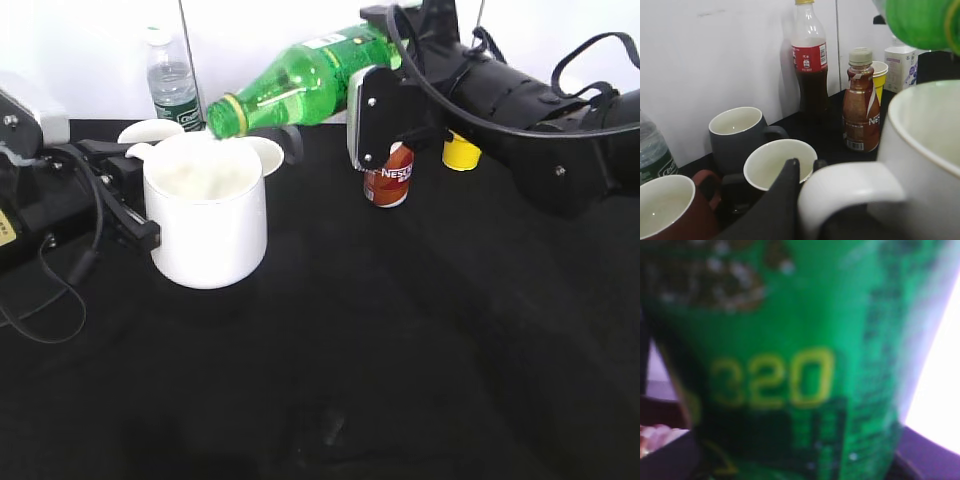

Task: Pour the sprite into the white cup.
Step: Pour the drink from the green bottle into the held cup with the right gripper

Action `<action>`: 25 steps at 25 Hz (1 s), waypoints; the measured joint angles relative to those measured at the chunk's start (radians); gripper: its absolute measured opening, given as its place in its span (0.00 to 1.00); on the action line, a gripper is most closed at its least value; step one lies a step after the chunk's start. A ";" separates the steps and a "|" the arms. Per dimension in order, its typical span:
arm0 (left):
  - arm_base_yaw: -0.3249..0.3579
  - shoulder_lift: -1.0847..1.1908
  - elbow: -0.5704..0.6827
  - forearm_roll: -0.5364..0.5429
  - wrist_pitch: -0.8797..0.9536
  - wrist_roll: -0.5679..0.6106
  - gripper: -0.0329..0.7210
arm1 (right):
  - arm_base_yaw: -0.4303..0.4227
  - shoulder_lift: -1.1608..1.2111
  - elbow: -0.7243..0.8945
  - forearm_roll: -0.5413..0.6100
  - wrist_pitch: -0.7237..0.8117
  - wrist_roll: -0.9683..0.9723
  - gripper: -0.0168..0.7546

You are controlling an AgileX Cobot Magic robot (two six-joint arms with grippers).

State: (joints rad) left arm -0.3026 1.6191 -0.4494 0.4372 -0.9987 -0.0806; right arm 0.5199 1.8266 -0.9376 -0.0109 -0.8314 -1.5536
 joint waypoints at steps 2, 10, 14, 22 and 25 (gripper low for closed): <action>0.000 0.000 0.000 0.000 0.000 0.000 0.12 | 0.000 0.000 0.000 0.002 -0.013 -0.011 0.55; 0.000 0.000 0.000 0.004 -0.009 0.003 0.12 | 0.000 0.000 -0.003 0.011 -0.022 -0.020 0.55; 0.000 0.000 0.000 0.005 -0.009 0.004 0.12 | 0.000 0.000 -0.003 0.011 -0.027 -0.020 0.55; 0.000 0.000 0.000 0.005 -0.009 0.004 0.12 | 0.000 0.000 -0.003 0.011 -0.028 -0.021 0.55; 0.000 0.000 0.000 0.005 -0.008 0.004 0.12 | 0.000 0.000 -0.003 0.011 -0.028 -0.021 0.55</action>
State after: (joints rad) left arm -0.3026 1.6191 -0.4494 0.4422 -1.0063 -0.0768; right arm 0.5199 1.8266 -0.9407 0.0000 -0.8591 -1.5749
